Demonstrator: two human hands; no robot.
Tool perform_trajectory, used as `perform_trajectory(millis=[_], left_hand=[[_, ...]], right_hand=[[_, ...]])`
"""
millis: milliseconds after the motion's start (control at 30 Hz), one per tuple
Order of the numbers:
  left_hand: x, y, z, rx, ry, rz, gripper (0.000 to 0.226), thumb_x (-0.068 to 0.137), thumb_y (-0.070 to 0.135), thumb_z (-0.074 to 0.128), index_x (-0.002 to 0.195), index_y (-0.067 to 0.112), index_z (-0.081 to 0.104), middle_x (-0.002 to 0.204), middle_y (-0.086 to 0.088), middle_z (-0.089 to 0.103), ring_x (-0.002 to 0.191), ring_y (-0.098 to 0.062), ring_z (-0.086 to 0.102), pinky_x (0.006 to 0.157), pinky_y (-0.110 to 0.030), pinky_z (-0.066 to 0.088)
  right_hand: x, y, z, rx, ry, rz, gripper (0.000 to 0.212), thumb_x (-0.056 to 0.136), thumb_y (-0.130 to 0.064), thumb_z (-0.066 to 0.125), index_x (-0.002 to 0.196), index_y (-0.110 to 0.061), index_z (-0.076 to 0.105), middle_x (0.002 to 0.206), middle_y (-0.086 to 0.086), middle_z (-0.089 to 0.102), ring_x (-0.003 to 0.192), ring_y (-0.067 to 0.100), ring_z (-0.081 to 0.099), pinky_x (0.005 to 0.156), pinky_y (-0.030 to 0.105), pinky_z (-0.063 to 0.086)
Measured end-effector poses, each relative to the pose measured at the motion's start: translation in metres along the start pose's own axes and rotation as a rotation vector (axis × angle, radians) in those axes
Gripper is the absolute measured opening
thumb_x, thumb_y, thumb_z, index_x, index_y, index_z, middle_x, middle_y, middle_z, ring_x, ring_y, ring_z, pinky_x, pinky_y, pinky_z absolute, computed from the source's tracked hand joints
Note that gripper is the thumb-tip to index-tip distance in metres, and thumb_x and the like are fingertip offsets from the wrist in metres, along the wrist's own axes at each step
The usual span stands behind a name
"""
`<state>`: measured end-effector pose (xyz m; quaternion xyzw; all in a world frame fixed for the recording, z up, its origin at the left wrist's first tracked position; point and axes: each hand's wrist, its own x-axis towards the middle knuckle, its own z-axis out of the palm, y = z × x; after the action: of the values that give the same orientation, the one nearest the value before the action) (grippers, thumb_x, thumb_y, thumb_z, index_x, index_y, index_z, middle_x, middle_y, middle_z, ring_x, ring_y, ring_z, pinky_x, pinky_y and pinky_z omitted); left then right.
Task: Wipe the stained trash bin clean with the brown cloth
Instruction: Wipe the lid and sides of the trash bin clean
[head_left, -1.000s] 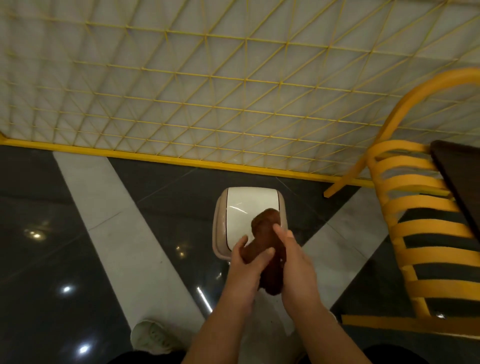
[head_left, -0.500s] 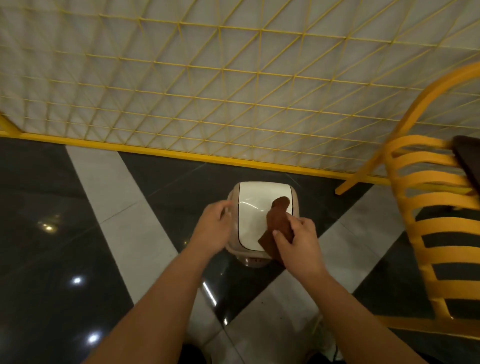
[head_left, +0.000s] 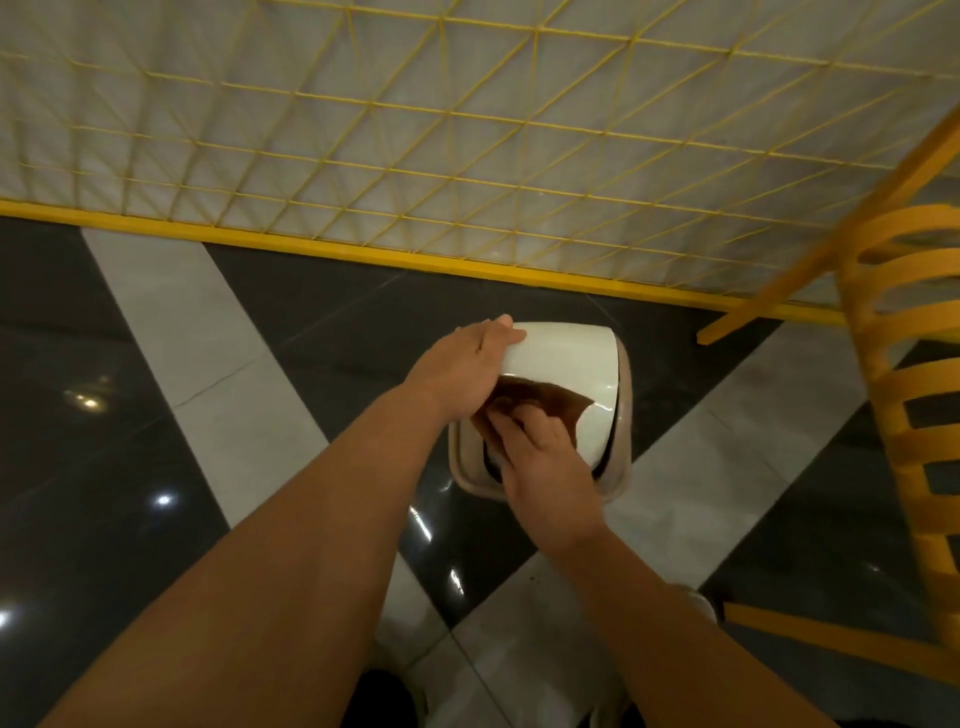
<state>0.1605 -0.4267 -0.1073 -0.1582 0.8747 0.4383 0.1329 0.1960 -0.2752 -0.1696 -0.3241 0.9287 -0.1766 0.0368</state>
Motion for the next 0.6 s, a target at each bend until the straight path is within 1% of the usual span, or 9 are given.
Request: perform_trajectory(millis=[133, 233, 300, 367, 433, 500, 533, 567, 600], left_hand=[[0.001, -0.004, 0.005, 0.001, 0.036, 0.047, 0.047, 0.103, 0.038, 0.017, 0.136, 0.029, 0.05, 0.152, 0.005, 0.035, 0.139, -0.008, 0.023, 0.111, -0.025, 0.009], [0.003, -0.008, 0.007, 0.002, 0.044, 0.064, 0.046, 0.103, 0.038, 0.018, 0.136, 0.03, 0.05, 0.151, 0.008, 0.035, 0.139, -0.005, 0.019, 0.108, -0.02, 0.005], [0.005, -0.01, 0.007, 0.03, 0.027, 0.079, 0.048, 0.103, 0.037, 0.016, 0.137, 0.029, 0.048, 0.152, 0.008, 0.033, 0.141, -0.005, 0.017, 0.111, -0.021, 0.001], [0.005, -0.008, 0.007, 0.088, 0.009, 0.077, 0.048, 0.103, 0.037, 0.014, 0.14, 0.029, 0.044, 0.154, 0.008, 0.03, 0.143, -0.007, 0.015, 0.115, -0.028, 0.0], [0.001, -0.004, 0.006, 0.172, -0.011, 0.071, 0.05, 0.102, 0.04, 0.013, 0.144, 0.028, 0.037, 0.156, 0.007, 0.023, 0.145, -0.01, 0.009, 0.116, -0.031, -0.002], [-0.007, -0.001, 0.005, 0.129, 0.018, 0.064, 0.053, 0.101, 0.046, 0.014, 0.149, 0.026, 0.027, 0.159, 0.006, 0.014, 0.145, -0.01, 0.001, 0.113, -0.029, -0.004], [-0.012, 0.001, 0.005, 0.019, 0.05, 0.042, 0.054, 0.1, 0.05, 0.017, 0.149, 0.029, 0.025, 0.159, 0.008, 0.01, 0.145, -0.009, 0.0, 0.111, -0.029, -0.002], [-0.019, 0.006, 0.007, -0.126, 0.093, 0.005, 0.054, 0.099, 0.053, 0.02, 0.149, 0.032, 0.025, 0.158, 0.011, 0.012, 0.144, -0.009, 0.005, 0.111, -0.029, 0.003], [-0.027, 0.011, 0.008, -0.288, 0.141, -0.055, 0.053, 0.098, 0.054, 0.026, 0.146, 0.034, 0.029, 0.156, 0.011, 0.02, 0.141, -0.01, 0.018, 0.109, -0.031, 0.013]], right_hand=[[-0.026, 0.015, 0.009, -0.005, -0.201, -0.041, 0.051, 0.088, -0.013, 0.063, 0.136, -0.024, 0.05, 0.131, 0.002, 0.051, 0.113, 0.021, 0.052, 0.097, 0.035, 0.046], [-0.032, 0.027, -0.001, -0.055, -0.334, -0.042, 0.051, 0.089, -0.012, 0.058, 0.136, -0.029, 0.047, 0.134, -0.004, 0.042, 0.119, 0.018, 0.041, 0.101, 0.032, 0.041], [-0.028, 0.024, -0.011, -0.081, -0.403, 0.04, 0.046, 0.09, -0.014, 0.058, 0.132, -0.03, 0.051, 0.133, -0.004, 0.042, 0.121, 0.019, 0.039, 0.105, 0.034, 0.037], [-0.024, 0.018, -0.026, -0.032, -0.486, 0.181, 0.04, 0.091, -0.015, 0.057, 0.128, -0.03, 0.056, 0.129, -0.002, 0.047, 0.119, 0.02, 0.044, 0.103, 0.035, 0.039], [-0.025, 0.015, -0.048, 0.299, -0.509, 0.418, 0.025, 0.095, -0.023, 0.053, 0.116, -0.032, 0.061, 0.115, -0.001, 0.058, 0.101, 0.018, 0.058, 0.087, 0.029, 0.05], [-0.027, 0.016, -0.076, 0.739, -0.412, 0.611, 0.013, 0.094, -0.032, 0.054, 0.098, -0.04, 0.063, 0.099, -0.003, 0.065, 0.083, 0.017, 0.066, 0.066, 0.023, 0.053], [-0.028, 0.019, -0.088, 0.869, -0.349, 0.66, 0.014, 0.093, -0.031, 0.056, 0.096, -0.043, 0.063, 0.099, -0.003, 0.066, 0.082, 0.018, 0.067, 0.063, 0.023, 0.053], [-0.029, 0.022, -0.099, 0.976, -0.296, 0.697, 0.02, 0.092, -0.026, 0.059, 0.1, -0.045, 0.062, 0.103, -0.003, 0.065, 0.088, 0.019, 0.066, 0.066, 0.025, 0.053], [-0.03, 0.026, -0.107, 1.082, -0.247, 0.72, 0.027, 0.089, -0.023, 0.063, 0.107, -0.042, 0.062, 0.107, -0.003, 0.065, 0.093, 0.021, 0.065, 0.071, 0.028, 0.055]])
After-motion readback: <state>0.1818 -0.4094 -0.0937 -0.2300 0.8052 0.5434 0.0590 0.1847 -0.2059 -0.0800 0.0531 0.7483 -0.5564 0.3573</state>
